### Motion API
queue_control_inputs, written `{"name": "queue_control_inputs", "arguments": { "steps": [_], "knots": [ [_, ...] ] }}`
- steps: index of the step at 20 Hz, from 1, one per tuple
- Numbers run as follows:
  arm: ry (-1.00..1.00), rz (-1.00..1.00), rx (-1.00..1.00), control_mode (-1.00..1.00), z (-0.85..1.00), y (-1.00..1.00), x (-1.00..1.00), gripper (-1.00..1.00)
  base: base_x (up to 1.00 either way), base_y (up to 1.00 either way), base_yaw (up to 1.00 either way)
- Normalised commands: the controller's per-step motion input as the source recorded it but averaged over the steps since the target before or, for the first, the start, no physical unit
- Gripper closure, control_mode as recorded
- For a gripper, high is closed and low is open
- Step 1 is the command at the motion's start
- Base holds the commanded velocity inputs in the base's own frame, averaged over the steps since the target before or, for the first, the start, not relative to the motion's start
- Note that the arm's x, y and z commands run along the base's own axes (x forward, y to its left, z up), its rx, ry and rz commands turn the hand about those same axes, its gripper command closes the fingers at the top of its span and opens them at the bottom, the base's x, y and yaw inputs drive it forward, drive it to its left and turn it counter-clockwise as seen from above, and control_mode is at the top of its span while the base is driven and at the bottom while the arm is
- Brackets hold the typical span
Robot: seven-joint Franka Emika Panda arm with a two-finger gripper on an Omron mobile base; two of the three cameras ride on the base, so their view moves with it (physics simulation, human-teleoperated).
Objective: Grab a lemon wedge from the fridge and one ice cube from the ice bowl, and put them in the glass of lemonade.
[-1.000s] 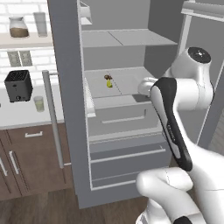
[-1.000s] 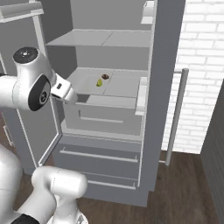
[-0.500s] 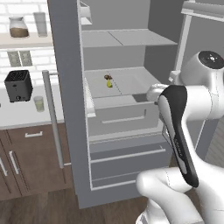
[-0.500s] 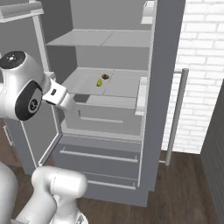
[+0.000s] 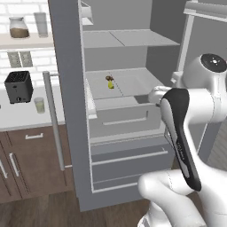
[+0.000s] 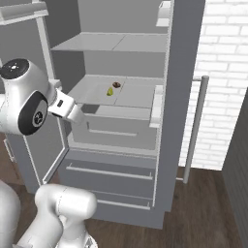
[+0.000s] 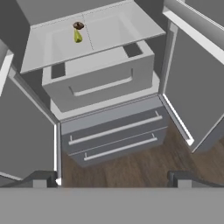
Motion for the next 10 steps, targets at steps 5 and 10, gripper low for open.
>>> {"name": "queue_control_inputs", "arguments": {
  "steps": [5,10],
  "knots": [
    [0.0,0.0,0.0,-1.0,-0.01,0.0,0.13,-1.0,0.0,0.0,0.0],
    [0.0,0.0,0.0,1.0,0.0,0.0,0.02,-1.0,0.09,0.0,0.0]
  ]
}}
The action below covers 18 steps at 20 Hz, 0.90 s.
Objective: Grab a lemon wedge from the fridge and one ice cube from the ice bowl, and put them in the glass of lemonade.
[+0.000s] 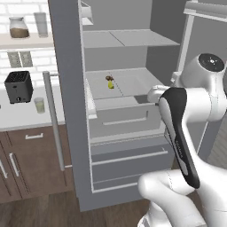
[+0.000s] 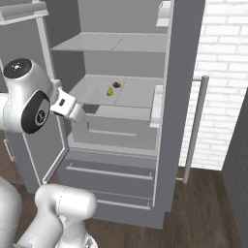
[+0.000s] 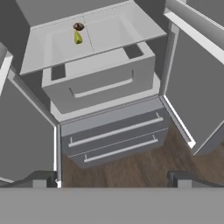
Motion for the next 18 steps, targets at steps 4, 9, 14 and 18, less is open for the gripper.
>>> {"name": "queue_control_inputs", "arguments": {
  "steps": [4,9,14,18],
  "knots": [
    [0.0,0.0,0.0,1.0,0.0,0.0,0.0,-1.0,0.76,0.0,0.0],
    [0.0,0.0,0.0,1.0,0.0,0.0,0.0,-1.0,0.86,0.0,0.0],
    [0.0,0.0,0.0,1.0,0.0,0.0,0.0,-1.0,0.63,0.0,0.0],
    [0.0,0.0,0.0,1.0,0.0,0.0,0.0,-1.0,0.23,0.0,0.0]
  ]
}}
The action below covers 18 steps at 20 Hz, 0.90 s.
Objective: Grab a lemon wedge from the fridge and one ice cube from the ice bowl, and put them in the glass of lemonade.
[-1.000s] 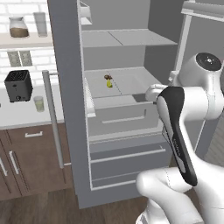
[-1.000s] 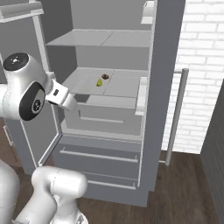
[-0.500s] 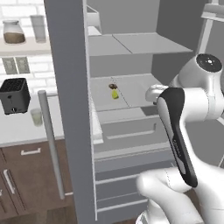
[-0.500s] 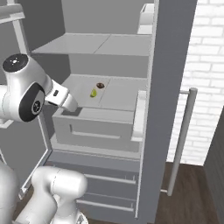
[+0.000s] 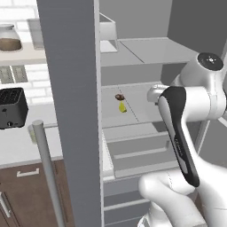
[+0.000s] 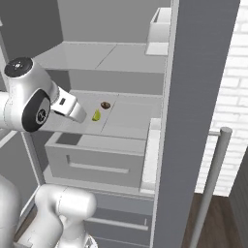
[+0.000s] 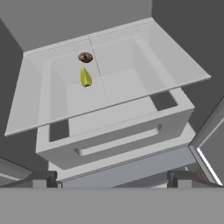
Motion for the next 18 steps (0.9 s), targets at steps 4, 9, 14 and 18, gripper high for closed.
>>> {"name": "queue_control_inputs", "arguments": {
  "steps": [4,9,14,18],
  "knots": [
    [0.0,0.0,0.0,-1.0,-0.02,0.0,0.08,-1.0,0.0,0.0,0.0],
    [-0.09,0.0,-0.06,-1.0,-0.09,0.11,0.11,-1.0,0.0,0.0,0.0],
    [0.0,0.01,-0.02,-1.0,-0.21,0.03,0.43,-1.0,0.0,0.0,0.0],
    [0.0,0.06,0.0,-1.0,-0.17,-0.03,0.41,-1.0,0.0,0.0,0.0]
  ]
}}
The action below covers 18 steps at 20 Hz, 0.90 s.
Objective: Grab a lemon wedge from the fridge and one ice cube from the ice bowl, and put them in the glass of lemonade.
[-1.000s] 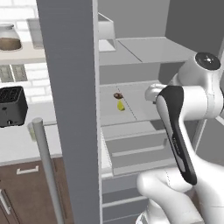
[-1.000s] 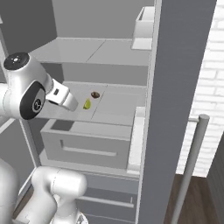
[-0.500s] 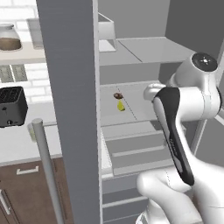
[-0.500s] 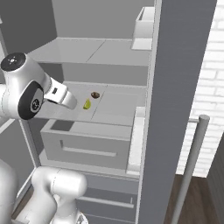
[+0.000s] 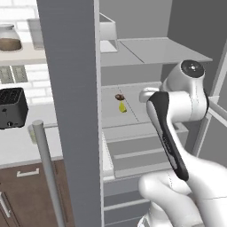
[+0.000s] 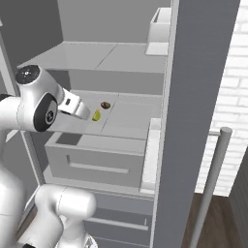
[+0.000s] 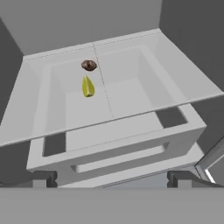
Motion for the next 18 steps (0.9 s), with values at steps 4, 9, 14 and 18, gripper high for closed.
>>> {"name": "queue_control_inputs", "arguments": {
  "steps": [4,9,14,18],
  "knots": [
    [0.07,0.11,0.0,-1.0,-0.16,-0.02,0.37,-1.0,0.0,0.0,0.0],
    [0.18,0.18,0.0,-1.0,-0.53,0.0,0.51,-1.0,0.0,0.0,0.0],
    [0.15,0.13,0.0,-1.0,-0.55,0.05,0.4,-1.0,0.0,0.0,0.0],
    [0.11,0.03,-0.03,-1.0,-0.38,0.09,0.58,-1.0,0.0,0.0,0.0]
  ]
}}
